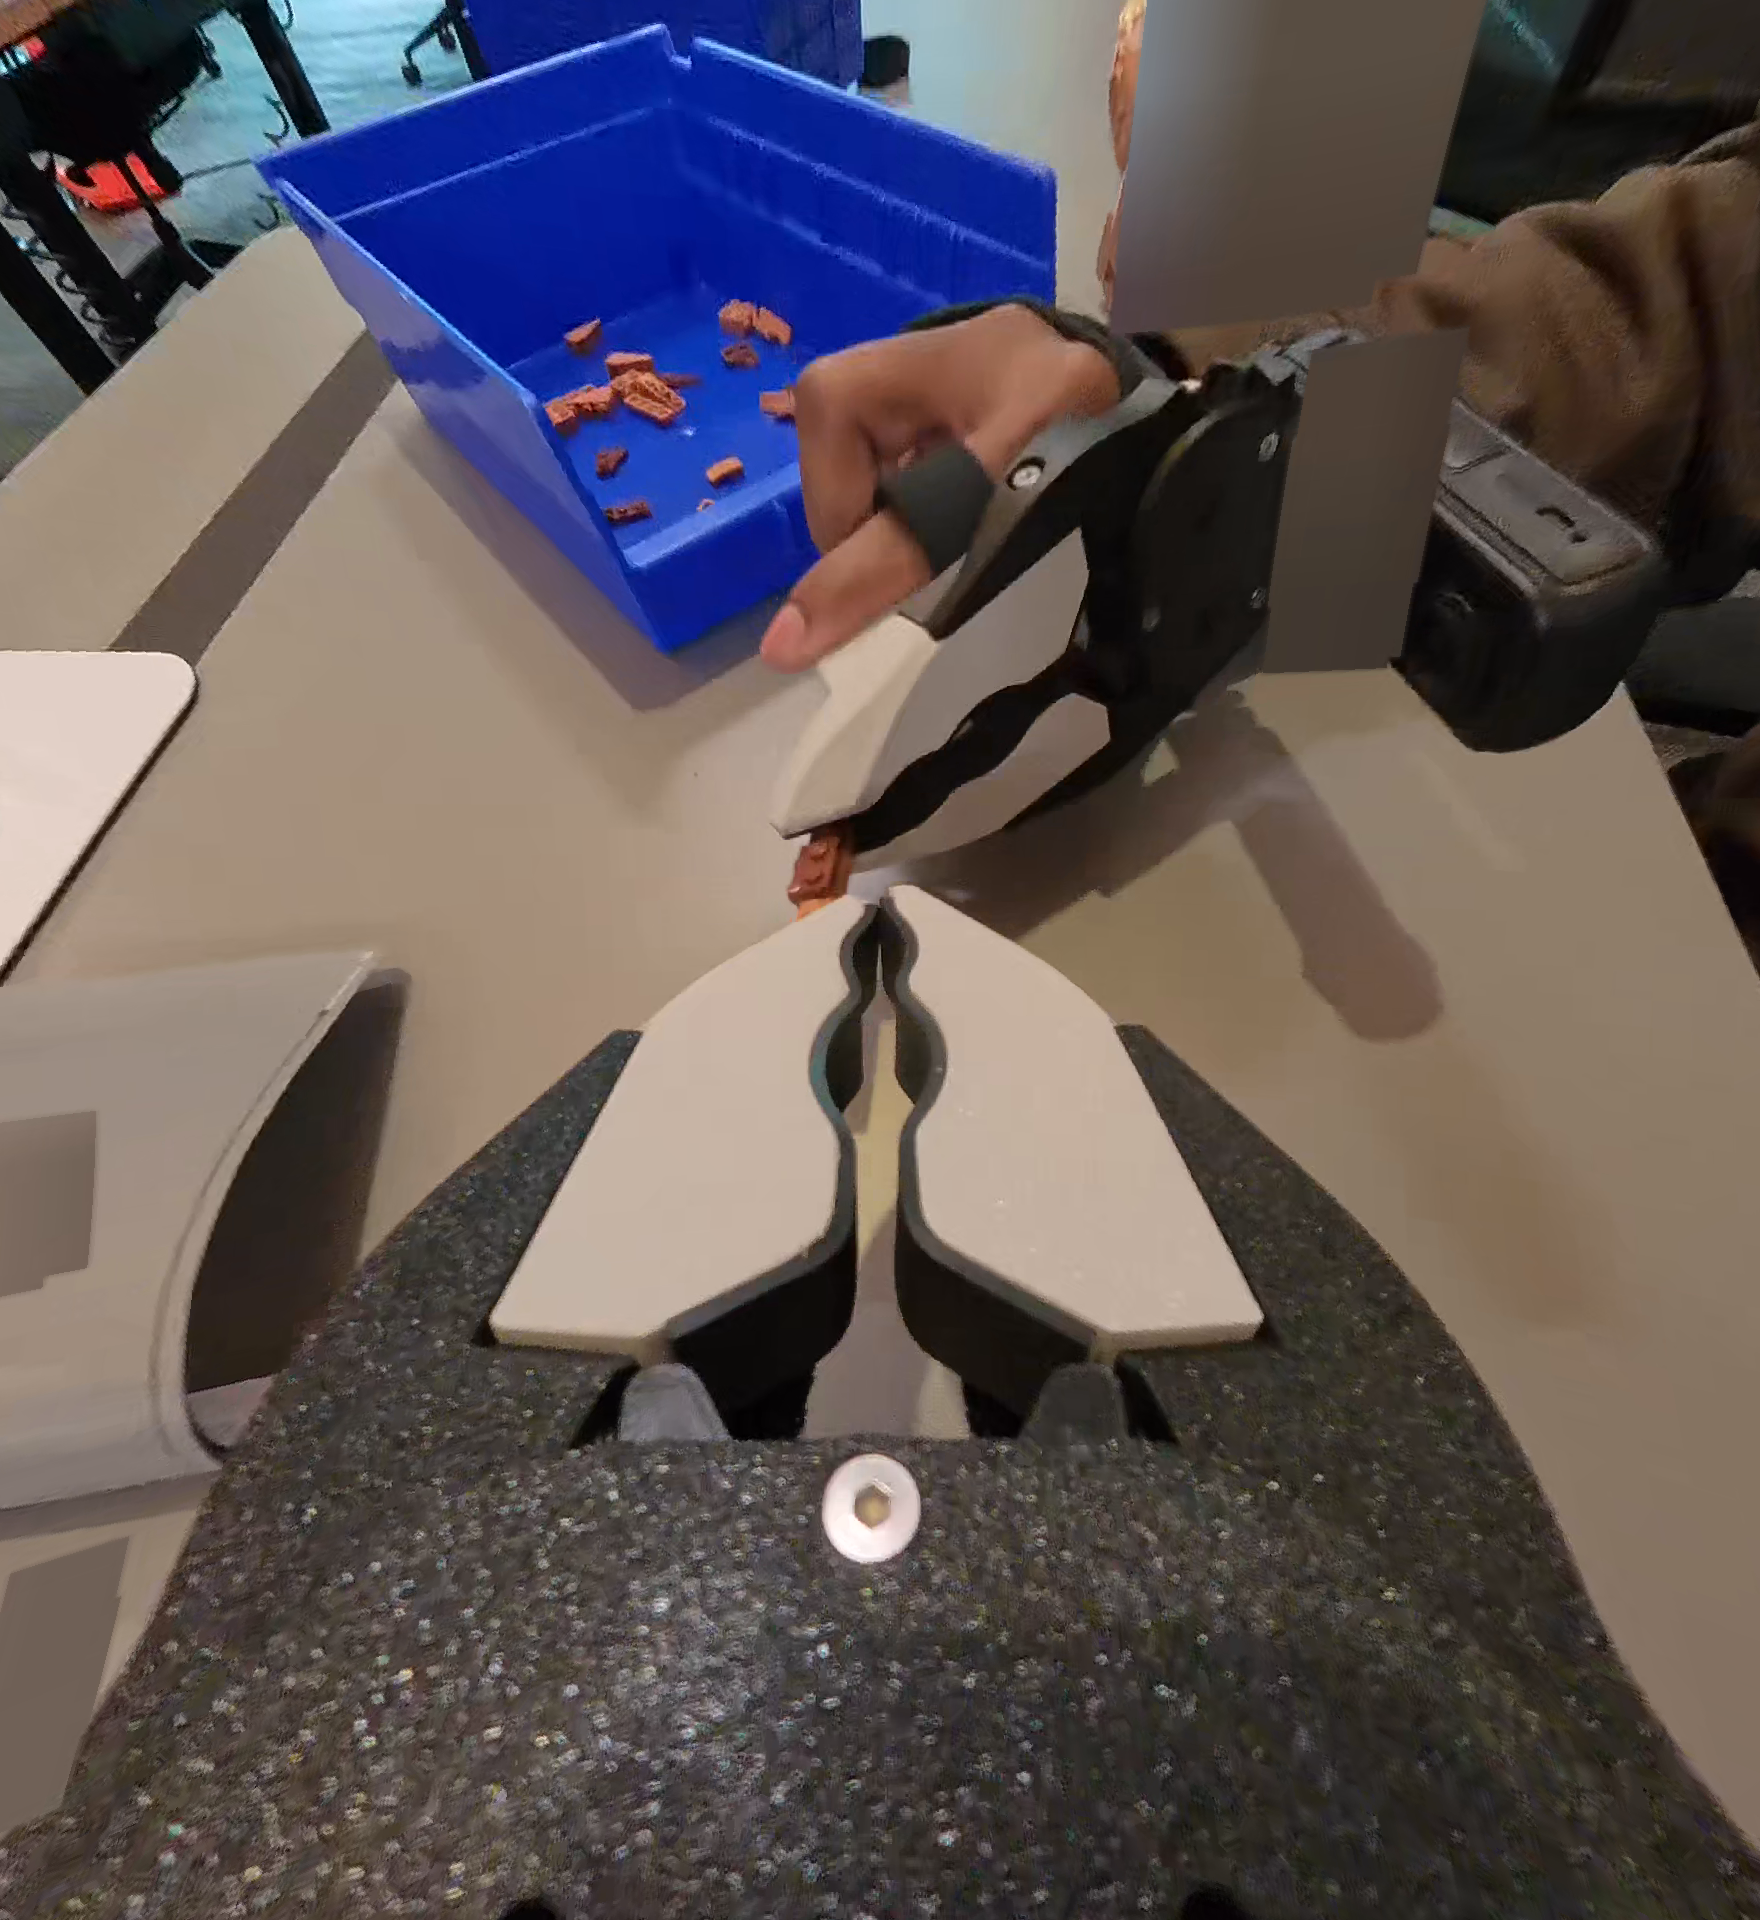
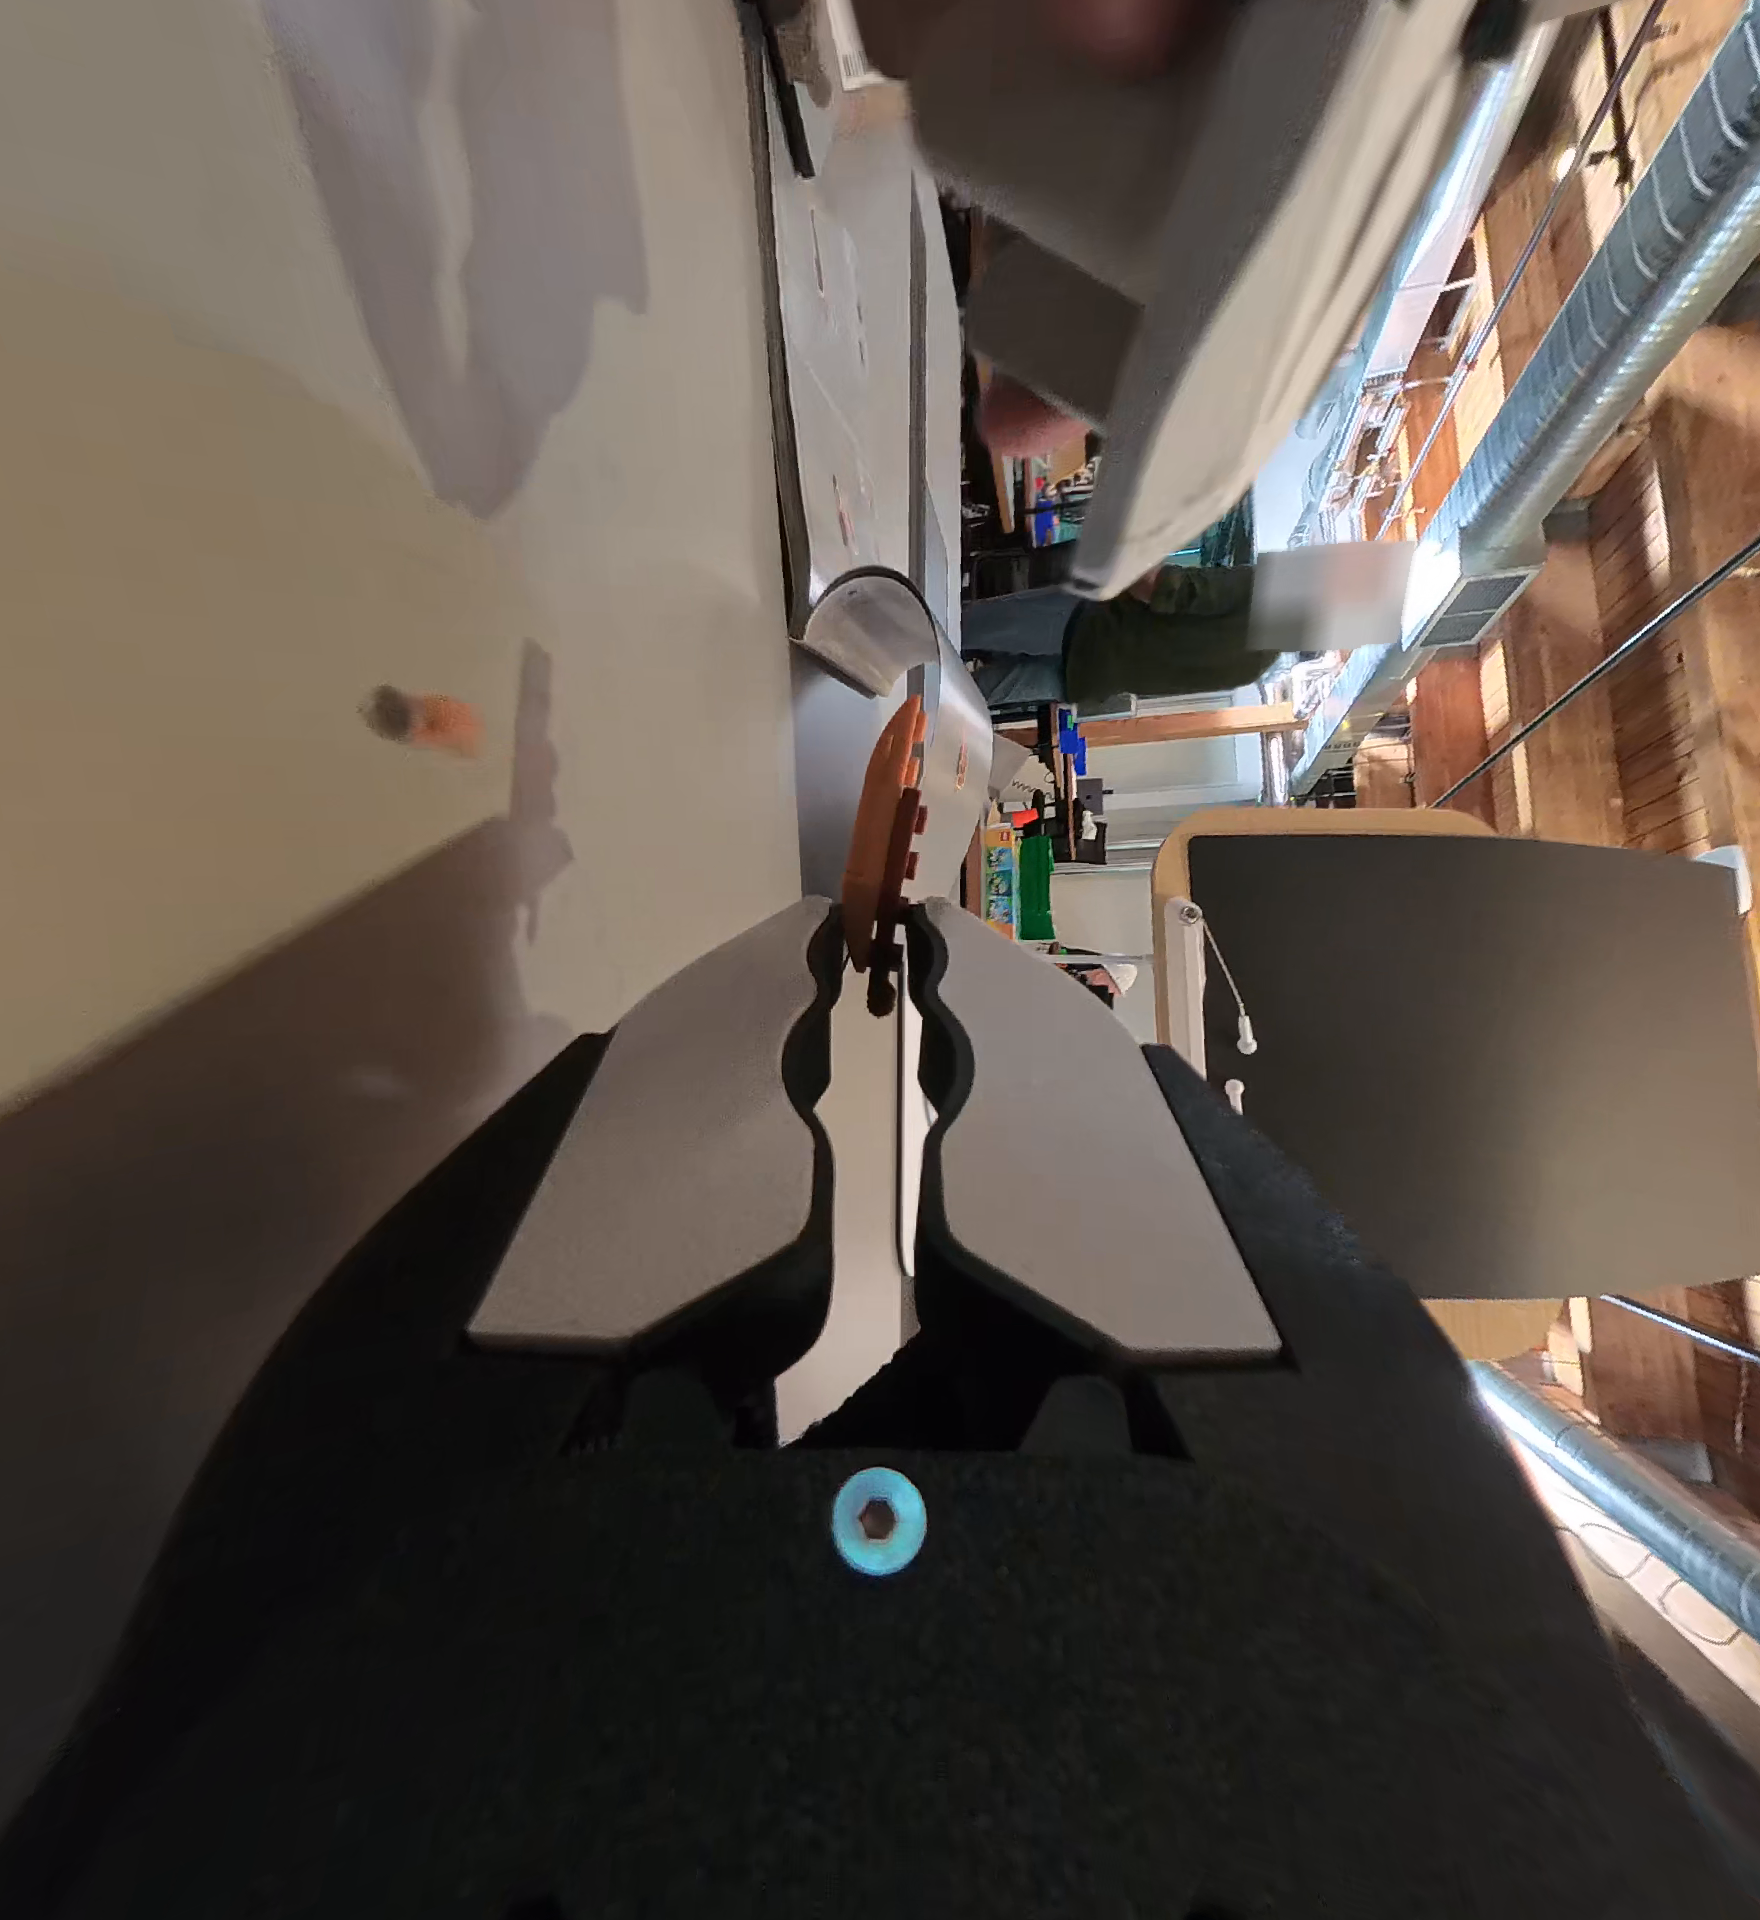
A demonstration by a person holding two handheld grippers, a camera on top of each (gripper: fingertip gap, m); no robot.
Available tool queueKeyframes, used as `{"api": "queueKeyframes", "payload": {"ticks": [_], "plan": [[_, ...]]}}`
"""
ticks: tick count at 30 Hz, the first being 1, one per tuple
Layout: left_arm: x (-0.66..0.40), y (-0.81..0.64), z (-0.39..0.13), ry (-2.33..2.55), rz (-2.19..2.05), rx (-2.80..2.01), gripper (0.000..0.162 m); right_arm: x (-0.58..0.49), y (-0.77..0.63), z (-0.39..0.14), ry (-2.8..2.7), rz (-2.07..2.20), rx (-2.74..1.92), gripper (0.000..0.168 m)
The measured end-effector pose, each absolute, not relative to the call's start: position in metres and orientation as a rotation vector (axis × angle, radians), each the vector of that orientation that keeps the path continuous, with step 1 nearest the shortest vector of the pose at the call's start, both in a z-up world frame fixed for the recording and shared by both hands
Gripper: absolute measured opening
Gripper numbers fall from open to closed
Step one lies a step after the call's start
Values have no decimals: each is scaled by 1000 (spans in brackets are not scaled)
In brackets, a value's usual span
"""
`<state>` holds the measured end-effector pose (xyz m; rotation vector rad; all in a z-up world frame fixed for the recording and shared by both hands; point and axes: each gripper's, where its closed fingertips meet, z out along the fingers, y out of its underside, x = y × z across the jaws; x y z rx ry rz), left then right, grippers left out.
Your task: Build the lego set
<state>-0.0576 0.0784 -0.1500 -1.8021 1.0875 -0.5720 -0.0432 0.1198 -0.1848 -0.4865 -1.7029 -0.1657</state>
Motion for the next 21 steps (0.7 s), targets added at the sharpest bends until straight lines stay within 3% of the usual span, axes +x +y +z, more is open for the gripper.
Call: {"api": "queueKeyframes", "payload": {"ticks": [4, 12, 21], "plan": [[-63, 81, -166, 1104, -525, -1873, 0, -43, 121, -186, -1707, -175, -483, 11], [-48, 32, -231, 1444, -524, -1987, 21, -41, 123, -183, -1697, -158, -495, 11], [-42, 22, -243, 1504, -551, -1989, 24, -41, 122, -183, -1698, -154, -491, 11]]}}
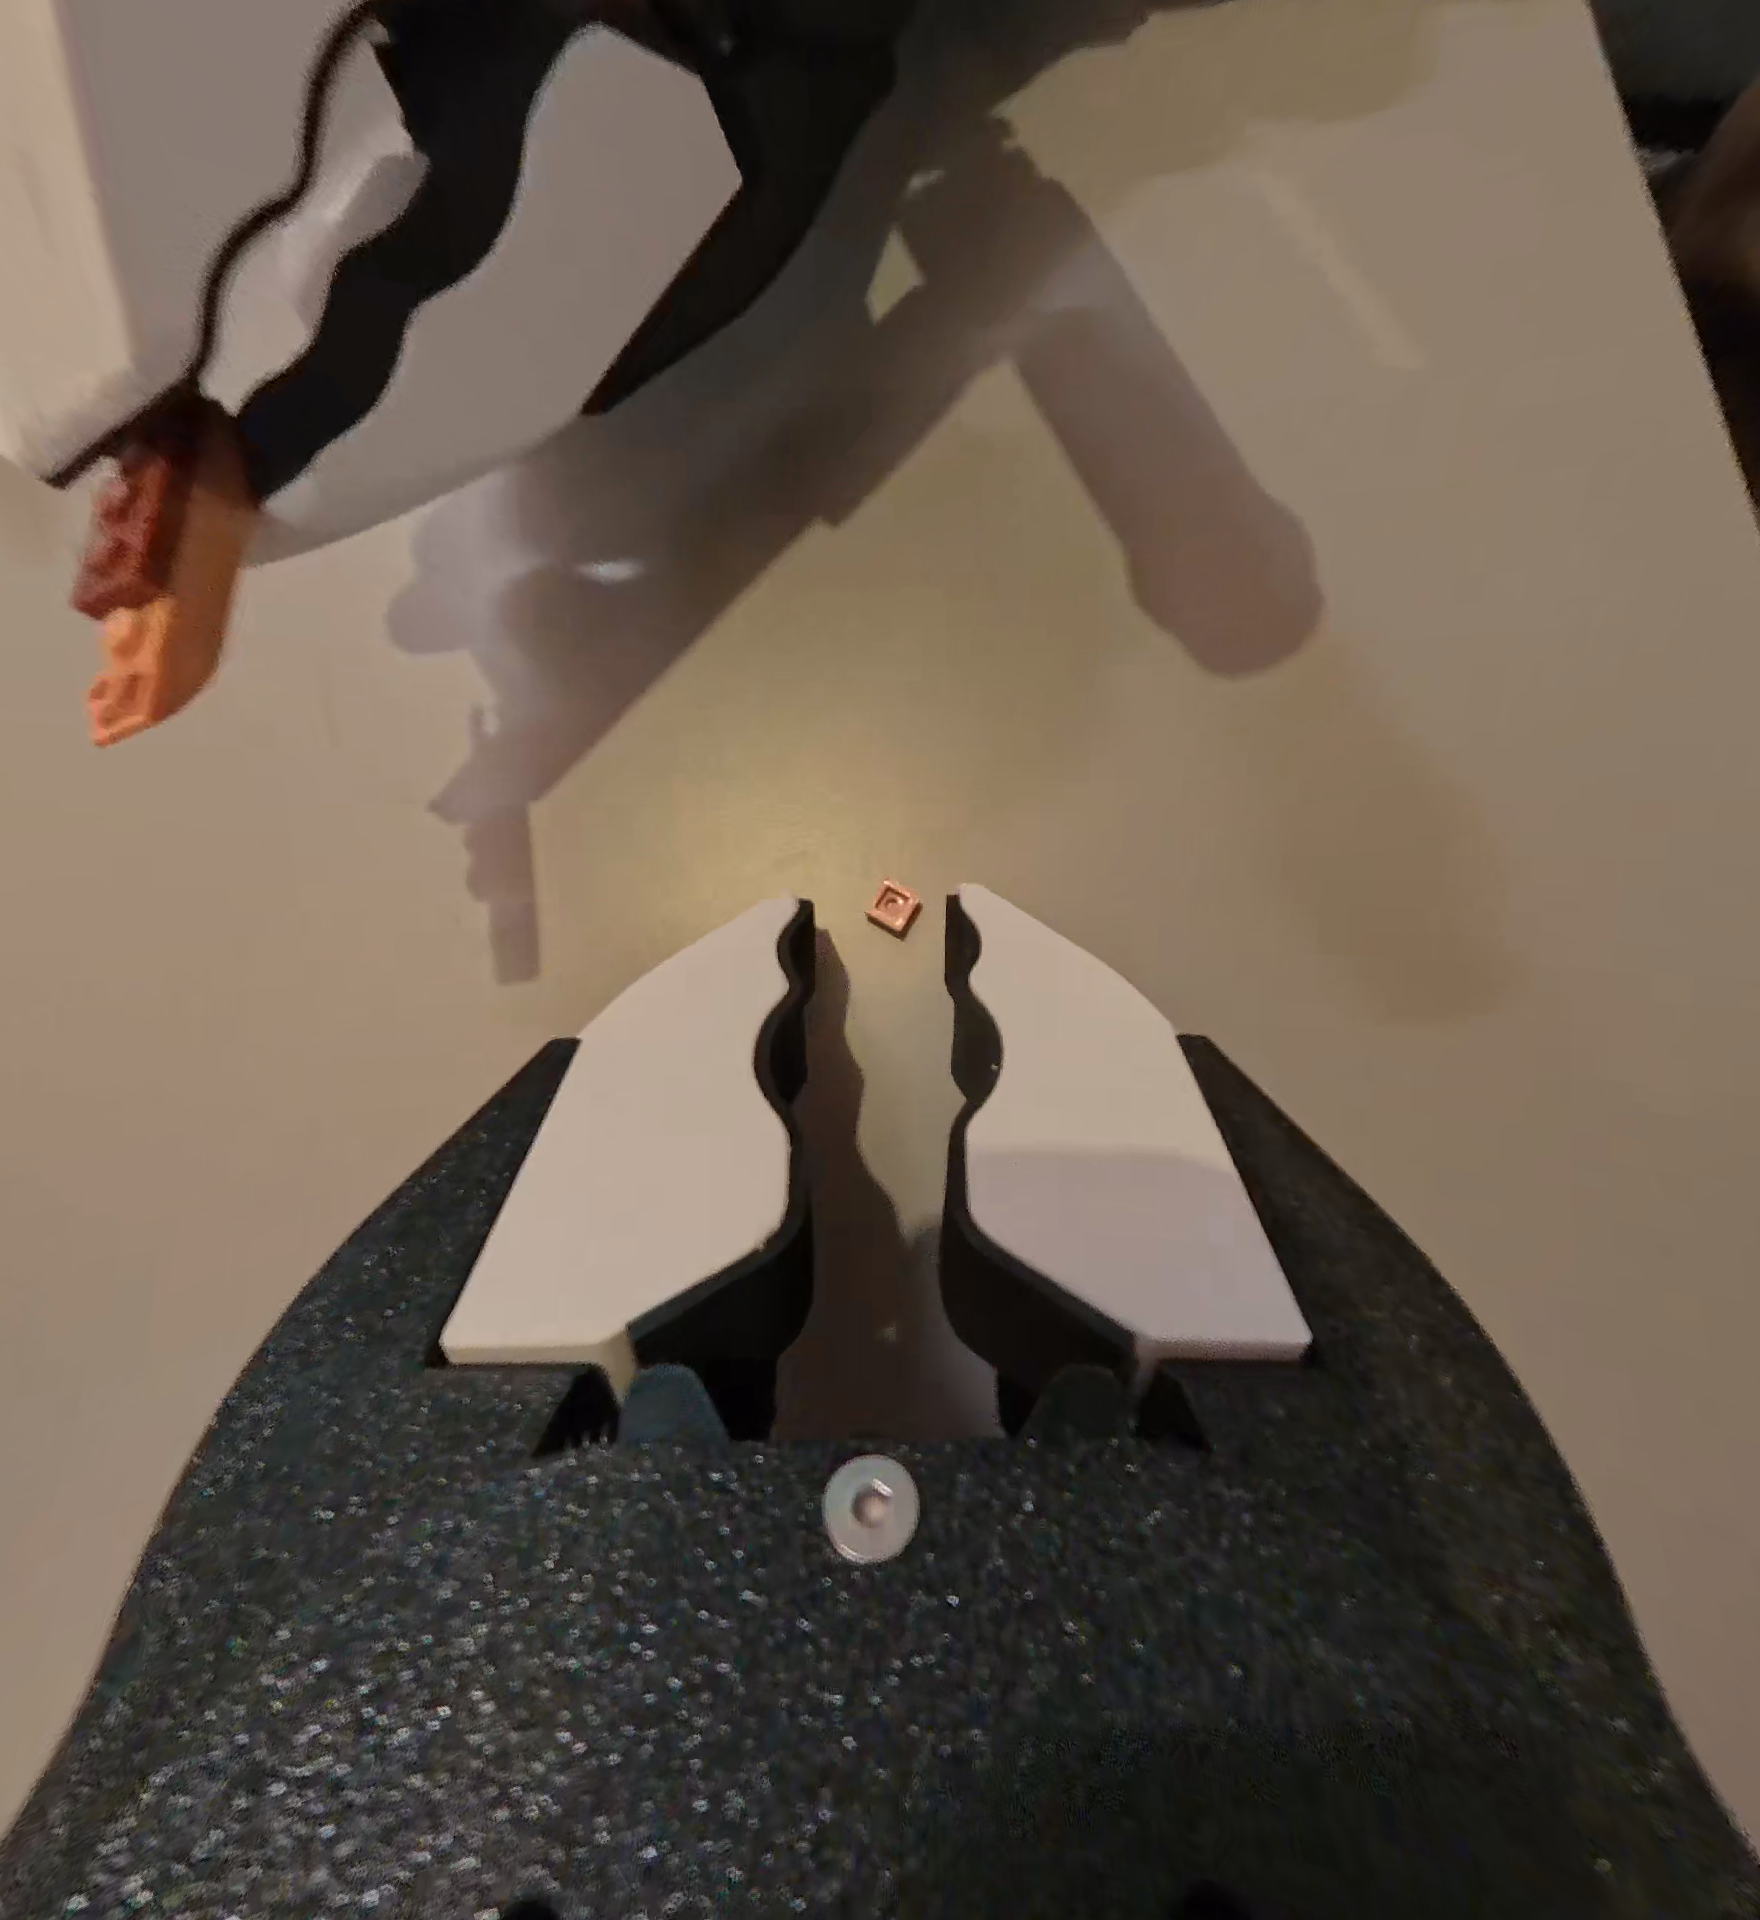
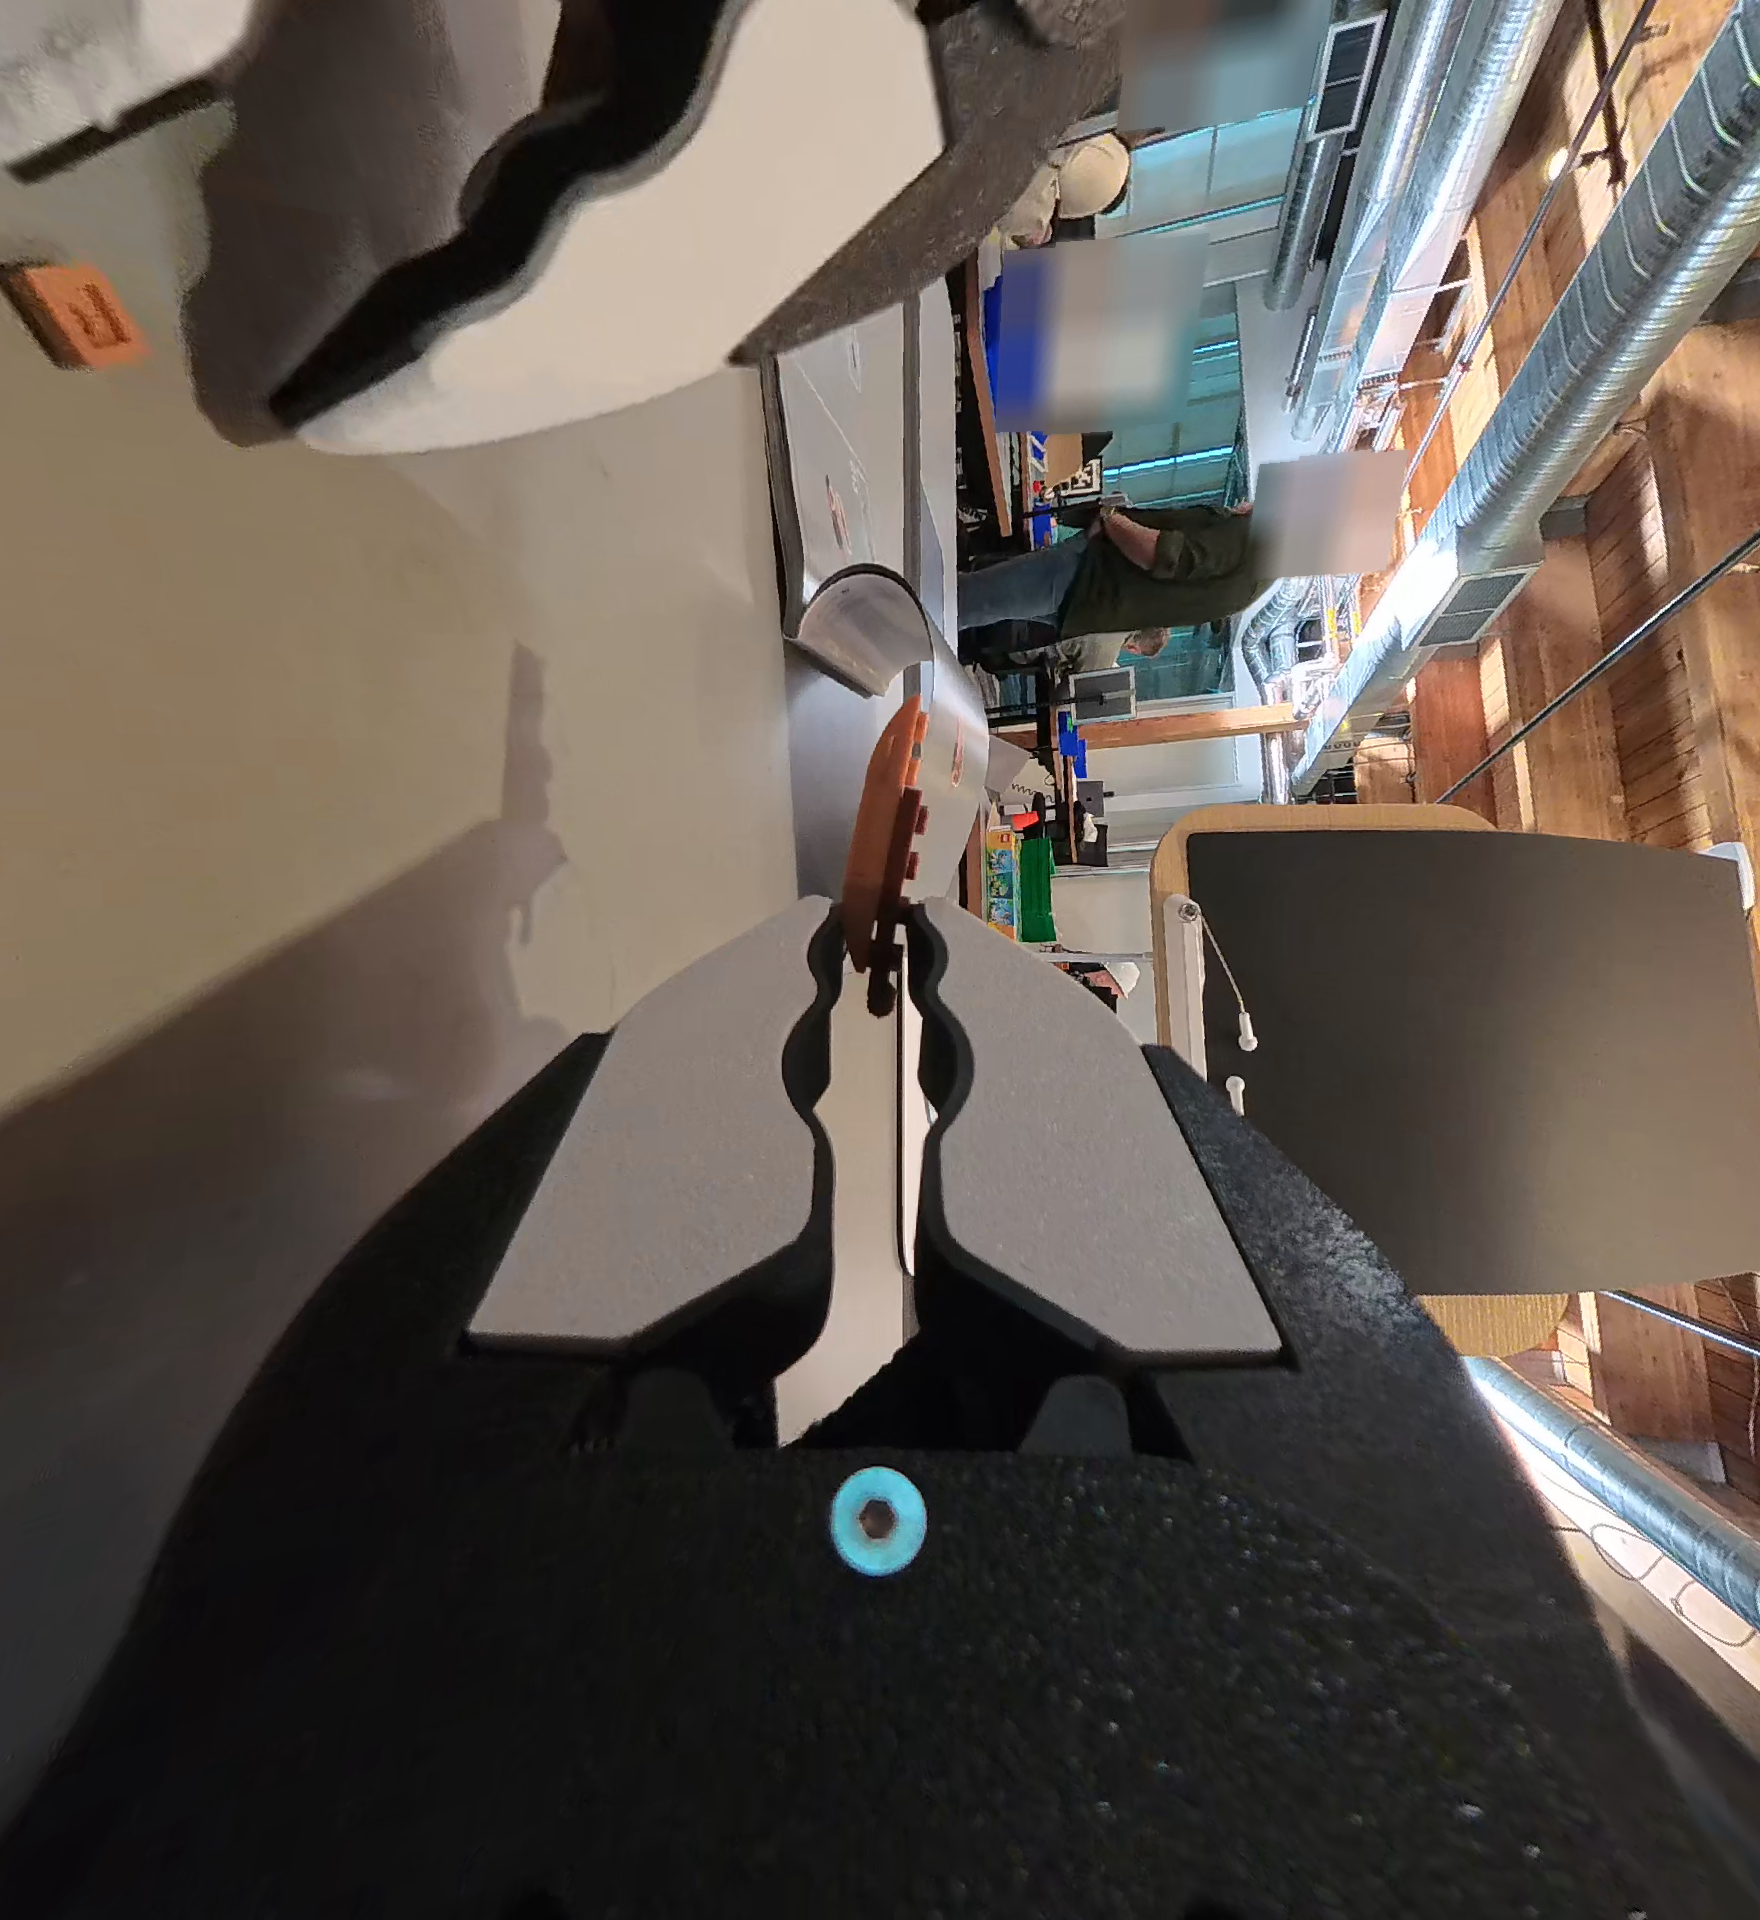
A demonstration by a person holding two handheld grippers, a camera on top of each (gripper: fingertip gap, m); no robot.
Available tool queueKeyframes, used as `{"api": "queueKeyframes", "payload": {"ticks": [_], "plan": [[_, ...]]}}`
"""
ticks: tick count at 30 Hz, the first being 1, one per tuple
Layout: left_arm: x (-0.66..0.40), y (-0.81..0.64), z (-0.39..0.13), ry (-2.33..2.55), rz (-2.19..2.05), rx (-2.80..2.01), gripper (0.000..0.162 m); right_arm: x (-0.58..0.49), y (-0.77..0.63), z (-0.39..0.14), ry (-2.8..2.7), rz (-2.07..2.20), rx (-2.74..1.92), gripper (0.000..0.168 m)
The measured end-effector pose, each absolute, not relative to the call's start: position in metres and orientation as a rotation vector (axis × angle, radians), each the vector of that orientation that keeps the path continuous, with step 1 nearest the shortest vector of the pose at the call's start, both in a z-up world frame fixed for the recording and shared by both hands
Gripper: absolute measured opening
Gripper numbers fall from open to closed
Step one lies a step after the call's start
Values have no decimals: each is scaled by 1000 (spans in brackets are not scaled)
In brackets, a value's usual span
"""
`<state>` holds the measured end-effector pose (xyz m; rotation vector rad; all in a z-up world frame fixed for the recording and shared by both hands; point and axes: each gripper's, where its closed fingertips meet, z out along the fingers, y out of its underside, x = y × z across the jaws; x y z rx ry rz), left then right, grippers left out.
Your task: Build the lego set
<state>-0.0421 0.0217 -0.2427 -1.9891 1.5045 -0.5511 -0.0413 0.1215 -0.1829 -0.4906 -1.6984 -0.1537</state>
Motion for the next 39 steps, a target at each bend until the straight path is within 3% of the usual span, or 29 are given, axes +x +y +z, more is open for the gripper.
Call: {"api": "queueKeyframes", "payload": {"ticks": [2, 4, 14, 39], "plan": [[-41, 22, -251, 1524, -526, -2013, 24, -41, 121, -183, -1697, -153, -490, 11], [-38, 25, -251, 1496, -528, -2000, 10, -41, 121, -182, -1697, -152, -490, 11], [-44, 35, -200, 1347, -588, -1799, 18, -40, 123, -179, -1683, -139, -503, 11], [-79, 88, -247, 1146, -376, -2080, 14, -42, 121, -182, -1699, -127, -509, 11]]}}
